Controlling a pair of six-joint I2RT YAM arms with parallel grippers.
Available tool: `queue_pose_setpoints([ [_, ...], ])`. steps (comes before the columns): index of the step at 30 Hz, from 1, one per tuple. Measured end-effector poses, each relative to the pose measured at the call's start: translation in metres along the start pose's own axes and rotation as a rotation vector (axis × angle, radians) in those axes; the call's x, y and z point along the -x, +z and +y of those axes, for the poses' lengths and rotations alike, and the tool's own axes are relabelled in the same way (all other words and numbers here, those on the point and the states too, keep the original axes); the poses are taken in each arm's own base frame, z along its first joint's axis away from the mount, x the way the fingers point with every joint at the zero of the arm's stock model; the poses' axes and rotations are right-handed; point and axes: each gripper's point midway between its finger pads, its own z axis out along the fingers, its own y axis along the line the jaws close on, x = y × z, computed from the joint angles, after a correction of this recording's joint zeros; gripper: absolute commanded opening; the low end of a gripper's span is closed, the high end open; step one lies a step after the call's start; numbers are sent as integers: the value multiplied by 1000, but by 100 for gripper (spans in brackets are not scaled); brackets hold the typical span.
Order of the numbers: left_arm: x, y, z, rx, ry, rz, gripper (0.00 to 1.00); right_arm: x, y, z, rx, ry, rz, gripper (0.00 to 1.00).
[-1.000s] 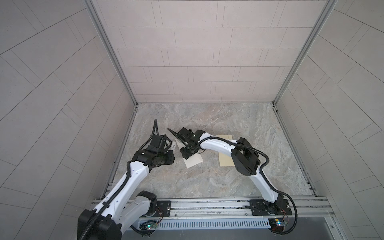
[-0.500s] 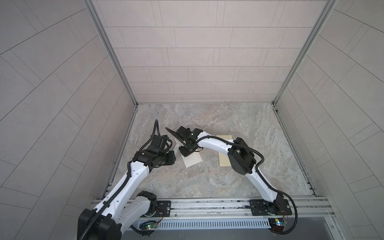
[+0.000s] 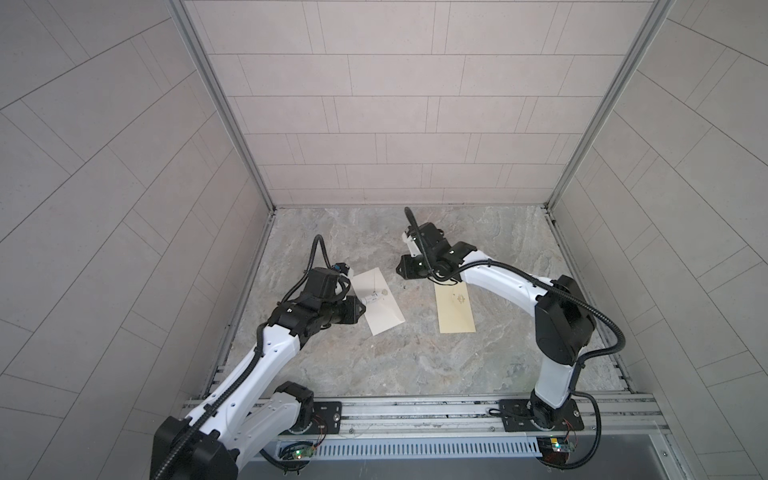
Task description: Place the letter into the envelope and seal it
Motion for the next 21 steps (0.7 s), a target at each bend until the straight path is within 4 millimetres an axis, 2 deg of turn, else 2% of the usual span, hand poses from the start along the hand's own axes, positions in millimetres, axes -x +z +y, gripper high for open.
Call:
queue_pose_setpoints([
  [5, 4, 5, -12, -58, 36, -23, 0, -22, 17, -32, -22, 181, 31, 18],
  [10, 0, 21, -2, -24, 31, 10, 0, -32, 26, -32, -24, 213, 56, 18],
  [13, -8, 35, 8, 9, 24, 64, 27, -39, 29, -31, -32, 204, 79, 18],
  [16, -22, 49, 9, 12, 43, 139, 47, -49, 32, -32, -43, 192, 106, 18],
  [18, -37, 57, 1, 2, 91, 213, 63, -56, 33, -34, -50, 186, 123, 18],
  [21, -52, 69, -17, -16, 177, 305, 75, -74, 33, -45, -79, 185, 158, 18],
])
